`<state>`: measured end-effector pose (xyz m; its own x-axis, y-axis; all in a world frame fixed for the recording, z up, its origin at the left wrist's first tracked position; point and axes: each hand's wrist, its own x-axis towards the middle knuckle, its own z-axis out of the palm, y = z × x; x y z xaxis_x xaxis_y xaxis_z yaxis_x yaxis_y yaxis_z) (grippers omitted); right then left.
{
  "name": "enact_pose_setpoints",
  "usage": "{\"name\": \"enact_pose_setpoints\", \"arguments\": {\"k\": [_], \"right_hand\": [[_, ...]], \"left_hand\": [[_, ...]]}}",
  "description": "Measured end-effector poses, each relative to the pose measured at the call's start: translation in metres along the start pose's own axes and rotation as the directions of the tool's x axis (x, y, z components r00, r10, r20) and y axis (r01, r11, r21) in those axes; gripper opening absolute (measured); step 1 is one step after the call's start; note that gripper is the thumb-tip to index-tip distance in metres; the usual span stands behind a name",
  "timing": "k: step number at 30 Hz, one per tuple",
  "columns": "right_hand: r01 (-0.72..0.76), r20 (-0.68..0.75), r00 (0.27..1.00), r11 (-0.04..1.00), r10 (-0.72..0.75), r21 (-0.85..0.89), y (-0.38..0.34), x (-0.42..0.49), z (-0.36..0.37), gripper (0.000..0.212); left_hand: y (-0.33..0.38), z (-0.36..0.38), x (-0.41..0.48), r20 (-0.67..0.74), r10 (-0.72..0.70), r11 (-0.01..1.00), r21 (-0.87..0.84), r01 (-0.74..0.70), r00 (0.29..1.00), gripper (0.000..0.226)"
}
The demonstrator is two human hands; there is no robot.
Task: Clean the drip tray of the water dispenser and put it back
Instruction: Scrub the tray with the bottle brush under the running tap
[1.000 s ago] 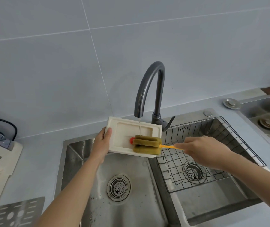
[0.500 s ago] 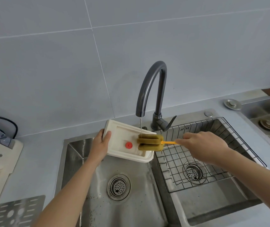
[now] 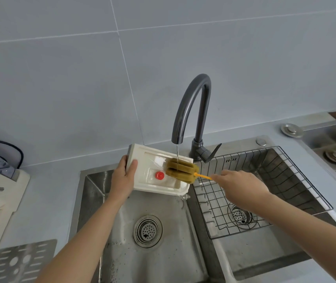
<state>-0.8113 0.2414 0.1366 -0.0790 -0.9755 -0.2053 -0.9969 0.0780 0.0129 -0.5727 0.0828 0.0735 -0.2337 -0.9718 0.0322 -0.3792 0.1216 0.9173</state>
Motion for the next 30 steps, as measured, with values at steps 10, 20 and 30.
{"name": "enact_pose_setpoints", "arguments": {"k": [10, 20, 30], "right_hand": [[0.054, 0.077, 0.996, 0.997, -0.051, -0.045, -0.008, -0.014, 0.001, 0.048], [-0.012, 0.086, 0.996, 0.971, 0.033, -0.24, 0.012, -0.03, -0.001, 0.037], [-0.29, 0.061, 0.957, 0.949, 0.284, 0.121, 0.064, -0.045, 0.017, 0.034]], "left_hand": [[0.009, 0.001, -0.002, -0.023, 0.066, 0.996, 0.059, -0.064, 0.998, 0.029], [0.024, -0.001, -0.005, -0.116, 0.286, 0.936, 0.245, -0.251, 0.951, 0.035], [0.015, -0.011, -0.005, -0.106, -0.023, 0.999, -0.05, 0.018, 0.994, 0.032]]}}
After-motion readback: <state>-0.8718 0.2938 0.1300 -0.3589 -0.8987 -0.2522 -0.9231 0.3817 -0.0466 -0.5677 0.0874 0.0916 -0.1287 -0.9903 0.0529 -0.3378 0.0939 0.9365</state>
